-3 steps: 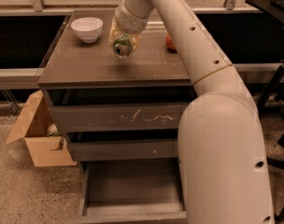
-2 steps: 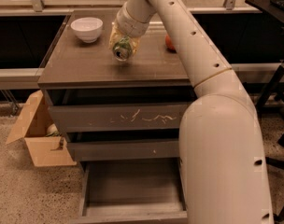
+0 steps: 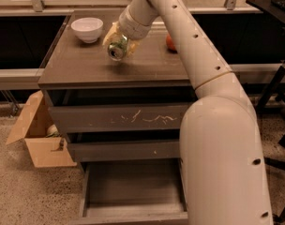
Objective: Pick green can from bottom drawer and place on counter
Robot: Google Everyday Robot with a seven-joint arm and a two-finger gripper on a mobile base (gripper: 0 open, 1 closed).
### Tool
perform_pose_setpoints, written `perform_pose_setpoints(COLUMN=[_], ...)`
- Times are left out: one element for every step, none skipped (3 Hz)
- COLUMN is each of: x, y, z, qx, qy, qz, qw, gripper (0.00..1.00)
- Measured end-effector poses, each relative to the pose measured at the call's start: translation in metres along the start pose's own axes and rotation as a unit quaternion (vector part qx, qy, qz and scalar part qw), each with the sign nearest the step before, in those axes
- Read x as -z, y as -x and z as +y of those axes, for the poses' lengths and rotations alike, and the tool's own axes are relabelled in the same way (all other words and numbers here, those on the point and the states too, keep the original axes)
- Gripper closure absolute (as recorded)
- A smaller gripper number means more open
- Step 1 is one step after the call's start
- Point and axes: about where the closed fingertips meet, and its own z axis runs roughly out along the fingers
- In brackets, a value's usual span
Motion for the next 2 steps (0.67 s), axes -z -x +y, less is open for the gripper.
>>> perform_pose_setpoints(x=[0.014,0.04], y=[-0.003,-0.006], z=[0.002,0.007], qx=[-0.006,-0.018], qy=[-0.021,-0.044], qz=[0.009,0.034], qw=[0.9997,0.9983], gripper=[0.0,0.0])
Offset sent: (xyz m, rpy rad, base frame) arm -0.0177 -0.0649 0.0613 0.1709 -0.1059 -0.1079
